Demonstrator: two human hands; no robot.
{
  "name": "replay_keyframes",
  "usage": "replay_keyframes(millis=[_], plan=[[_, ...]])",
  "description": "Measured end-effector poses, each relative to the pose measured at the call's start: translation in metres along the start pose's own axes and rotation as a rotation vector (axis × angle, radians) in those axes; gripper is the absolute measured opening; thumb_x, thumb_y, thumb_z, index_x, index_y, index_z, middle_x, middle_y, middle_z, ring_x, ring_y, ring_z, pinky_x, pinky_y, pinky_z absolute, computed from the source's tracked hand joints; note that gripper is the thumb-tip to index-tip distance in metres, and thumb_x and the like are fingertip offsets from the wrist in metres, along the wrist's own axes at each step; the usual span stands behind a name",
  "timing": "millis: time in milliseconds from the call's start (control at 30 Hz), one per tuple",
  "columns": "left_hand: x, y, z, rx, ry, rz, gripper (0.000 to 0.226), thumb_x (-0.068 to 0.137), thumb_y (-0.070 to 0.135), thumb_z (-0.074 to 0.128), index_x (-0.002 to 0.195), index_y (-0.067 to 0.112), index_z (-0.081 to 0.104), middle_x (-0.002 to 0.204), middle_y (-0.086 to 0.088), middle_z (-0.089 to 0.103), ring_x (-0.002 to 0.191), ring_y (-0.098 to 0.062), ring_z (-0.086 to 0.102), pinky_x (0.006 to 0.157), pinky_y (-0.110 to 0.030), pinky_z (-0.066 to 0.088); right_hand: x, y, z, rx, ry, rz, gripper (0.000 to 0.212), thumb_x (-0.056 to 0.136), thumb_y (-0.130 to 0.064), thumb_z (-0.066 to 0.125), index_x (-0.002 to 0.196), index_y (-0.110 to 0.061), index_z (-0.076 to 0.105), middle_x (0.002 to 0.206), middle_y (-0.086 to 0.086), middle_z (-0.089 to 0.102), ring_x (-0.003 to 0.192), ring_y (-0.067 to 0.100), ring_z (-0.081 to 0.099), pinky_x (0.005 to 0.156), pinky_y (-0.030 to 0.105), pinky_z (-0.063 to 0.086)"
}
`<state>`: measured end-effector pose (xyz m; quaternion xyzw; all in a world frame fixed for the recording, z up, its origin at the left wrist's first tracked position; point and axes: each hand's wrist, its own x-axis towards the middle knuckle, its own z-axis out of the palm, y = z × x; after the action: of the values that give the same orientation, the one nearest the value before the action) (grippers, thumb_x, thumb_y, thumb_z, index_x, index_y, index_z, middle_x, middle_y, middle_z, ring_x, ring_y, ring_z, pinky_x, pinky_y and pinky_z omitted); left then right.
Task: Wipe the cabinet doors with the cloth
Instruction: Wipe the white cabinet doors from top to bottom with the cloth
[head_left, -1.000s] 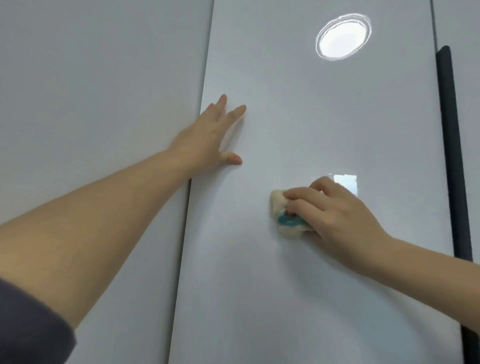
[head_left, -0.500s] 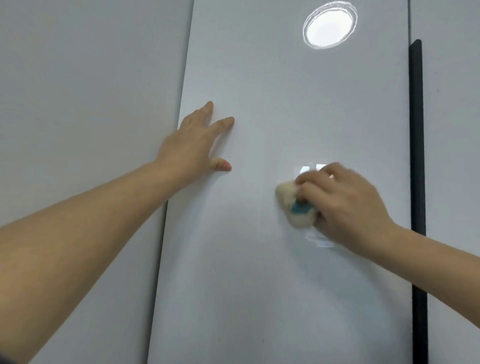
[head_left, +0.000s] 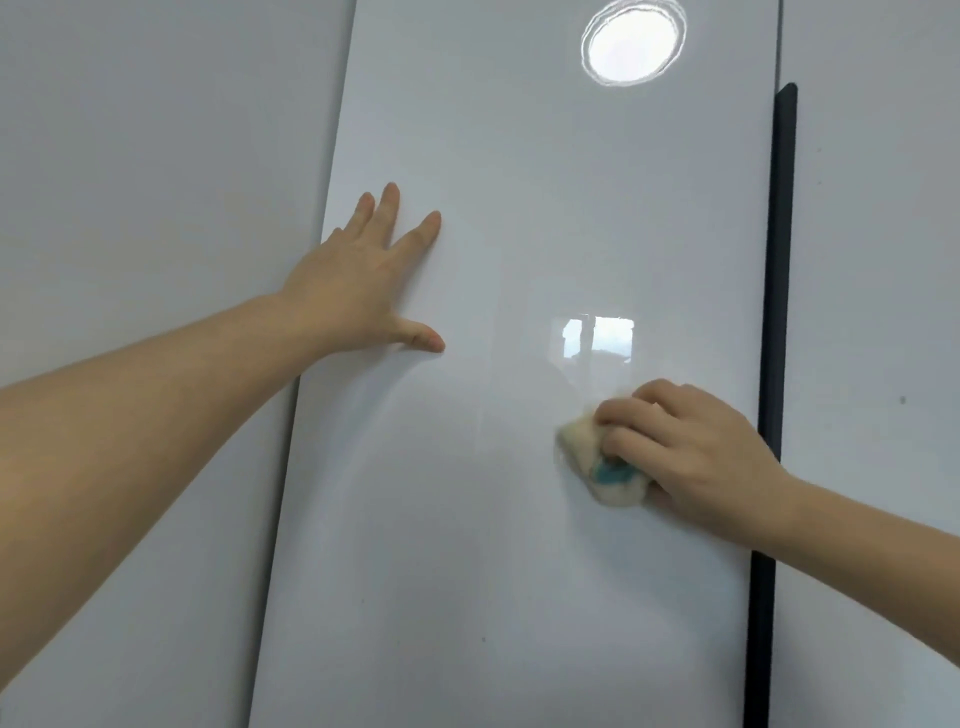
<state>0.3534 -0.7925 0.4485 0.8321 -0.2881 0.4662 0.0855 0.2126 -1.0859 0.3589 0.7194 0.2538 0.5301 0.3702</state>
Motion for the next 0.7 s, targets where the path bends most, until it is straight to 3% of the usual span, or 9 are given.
replay_keyframes(millis=[100,133,233,267,400,567,700], plan=[[0.000,0.000,0.000,-0.024,0.003,-0.003,0.124,0.063,0.073,0.069,0.154,0.036,-0.007,0.162,-0.003,-0.020,0.150,-0.024,-0.013,0.117,-0.047,0.019,0.012,0.018,-0.007,-0.001,0.082,0.312,0.024,0.062,0.009,0.061,0.080,-0.007,0.065,0.096,0.010,0.065,0.076,0.031,0.053,0.062,0.025,0.027],[0.000,0.000,0.000,-0.028,0.003,-0.004,0.124,0.063,0.073,0.070,0.154,0.036,-0.007,0.162,-0.003,-0.020,0.150,-0.024,-0.013,0.117,-0.048,0.019,0.009,0.012,-0.006,0.004,0.089,0.303,0.024,0.060,0.009,0.061,0.079,-0.006,0.065,0.095,0.011,0.064,0.075,0.031,0.052,0.062,0.026,0.028],[-0.001,0.000,0.000,-0.025,0.010,-0.010,0.125,0.063,0.073,0.070,0.154,0.036,-0.006,0.162,-0.003,-0.019,0.150,-0.024,-0.012,0.117,-0.049,0.020,-0.009,0.002,-0.001,0.001,0.033,0.005,0.019,0.071,0.008,0.056,0.080,-0.006,0.064,0.095,0.012,0.065,0.072,0.031,0.054,0.057,0.036,0.044],[-0.001,0.001,0.000,-0.028,0.010,-0.011,0.125,0.063,0.073,0.071,0.154,0.037,-0.006,0.162,-0.003,-0.019,0.150,-0.024,-0.012,0.117,-0.049,0.020,-0.007,0.010,-0.005,-0.009,0.007,-0.002,0.017,0.071,0.007,0.058,0.080,-0.006,0.063,0.095,0.011,0.065,0.072,0.031,0.055,0.057,0.035,0.044],[0.000,0.000,0.000,-0.050,0.005,-0.015,0.124,0.063,0.071,0.072,0.154,0.037,-0.006,0.162,-0.001,-0.020,0.150,-0.023,-0.014,0.118,-0.048,0.017,0.004,0.027,-0.013,-0.014,0.096,0.354,0.023,0.059,0.008,0.065,0.077,-0.006,0.063,0.092,0.008,0.064,0.075,0.031,0.054,0.059,0.026,0.033],[0.001,0.000,0.000,-0.070,-0.001,-0.015,0.125,0.062,0.071,0.072,0.153,0.038,-0.006,0.162,0.000,-0.020,0.150,-0.023,-0.014,0.119,-0.048,0.015,-0.034,-0.005,-0.007,0.046,-0.026,0.018,0.019,0.069,0.007,0.058,0.080,-0.009,0.058,0.091,0.009,0.064,0.070,0.029,0.052,0.054,0.033,0.042],[0.002,-0.001,0.002,-0.076,0.010,-0.016,0.125,0.061,0.071,0.072,0.153,0.038,-0.004,0.162,0.001,-0.019,0.150,-0.023,-0.013,0.118,-0.049,0.016,-0.011,0.028,-0.015,-0.019,0.044,0.343,0.022,0.060,0.007,0.068,0.077,-0.006,0.062,0.091,0.008,0.063,0.075,0.031,0.054,0.057,0.025,0.030]])
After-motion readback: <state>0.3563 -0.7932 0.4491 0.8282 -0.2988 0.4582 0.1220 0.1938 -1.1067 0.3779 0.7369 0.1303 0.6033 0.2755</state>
